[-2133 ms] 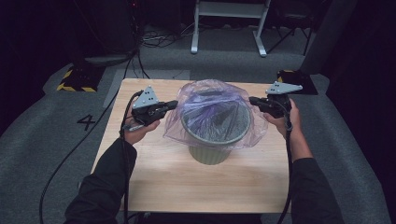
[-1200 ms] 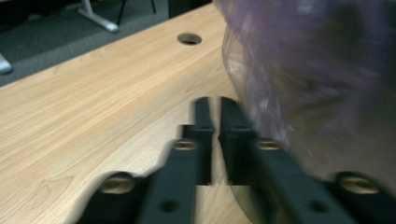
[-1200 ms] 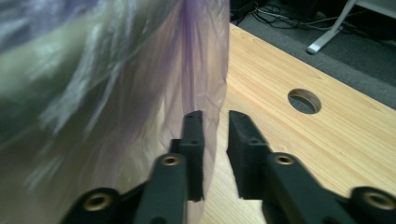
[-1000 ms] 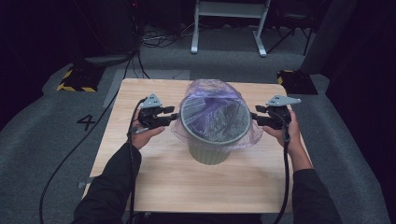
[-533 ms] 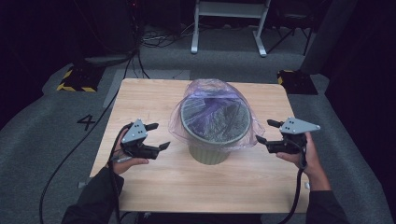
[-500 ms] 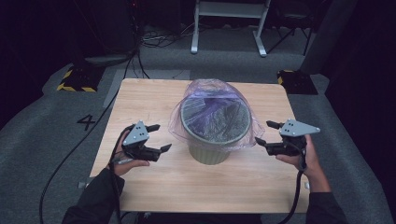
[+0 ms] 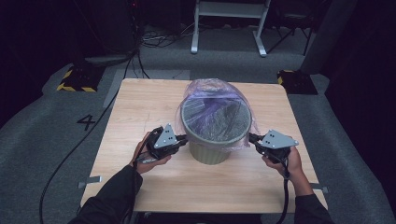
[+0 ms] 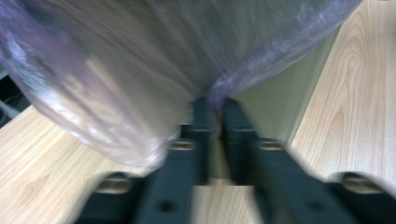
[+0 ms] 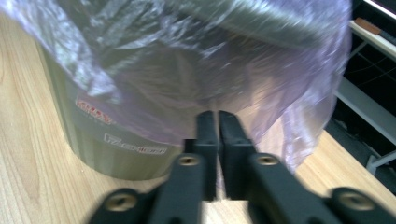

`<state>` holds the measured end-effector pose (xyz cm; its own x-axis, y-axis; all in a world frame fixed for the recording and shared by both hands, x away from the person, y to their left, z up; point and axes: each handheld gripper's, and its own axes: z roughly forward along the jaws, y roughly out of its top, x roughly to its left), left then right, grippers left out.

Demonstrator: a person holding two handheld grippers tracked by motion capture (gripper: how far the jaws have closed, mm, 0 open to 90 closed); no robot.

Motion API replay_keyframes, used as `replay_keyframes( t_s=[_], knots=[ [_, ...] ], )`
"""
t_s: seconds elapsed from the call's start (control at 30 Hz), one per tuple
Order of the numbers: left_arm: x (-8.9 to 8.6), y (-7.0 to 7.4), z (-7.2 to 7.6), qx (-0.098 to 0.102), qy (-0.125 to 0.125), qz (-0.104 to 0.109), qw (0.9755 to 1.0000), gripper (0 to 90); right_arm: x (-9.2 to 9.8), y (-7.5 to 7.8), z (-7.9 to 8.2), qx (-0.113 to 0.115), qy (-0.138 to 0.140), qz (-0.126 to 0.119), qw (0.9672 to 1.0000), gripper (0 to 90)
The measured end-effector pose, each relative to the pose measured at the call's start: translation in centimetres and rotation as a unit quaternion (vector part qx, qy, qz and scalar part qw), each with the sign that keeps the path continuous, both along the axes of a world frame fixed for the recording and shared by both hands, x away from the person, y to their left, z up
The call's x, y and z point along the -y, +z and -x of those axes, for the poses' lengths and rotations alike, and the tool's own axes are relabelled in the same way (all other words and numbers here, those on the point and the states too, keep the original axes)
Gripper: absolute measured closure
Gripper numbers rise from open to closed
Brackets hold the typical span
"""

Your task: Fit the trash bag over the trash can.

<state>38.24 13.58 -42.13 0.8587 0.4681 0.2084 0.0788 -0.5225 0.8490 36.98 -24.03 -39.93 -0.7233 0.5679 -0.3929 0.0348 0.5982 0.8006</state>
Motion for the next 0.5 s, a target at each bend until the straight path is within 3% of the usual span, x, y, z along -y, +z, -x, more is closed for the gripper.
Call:
replay_keyframes(
  t_s=[0.1, 0.3, 0.5],
  knots=[
    [-0.2, -0.3, -0.3, -0.014, -0.010, -0.004, 0.9998, 90.0, 0.0, -0.6, 0.0, -0.009, 0.006, -0.007, 0.9999, 90.0],
    [0.0, -1.4, 0.0, -0.015, -0.018, -0.045, 0.9987, 90.0, 0.5, -1.9, 0.6, -0.029, 0.011, -0.015, 0.9994, 90.0],
    [-0.2, -2.3, -0.1, -0.026, -0.025, -0.046, 0.9983, 90.0, 1.1, -3.8, 1.0, -0.059, 0.016, -0.017, 0.9980, 90.0]
  ],
)
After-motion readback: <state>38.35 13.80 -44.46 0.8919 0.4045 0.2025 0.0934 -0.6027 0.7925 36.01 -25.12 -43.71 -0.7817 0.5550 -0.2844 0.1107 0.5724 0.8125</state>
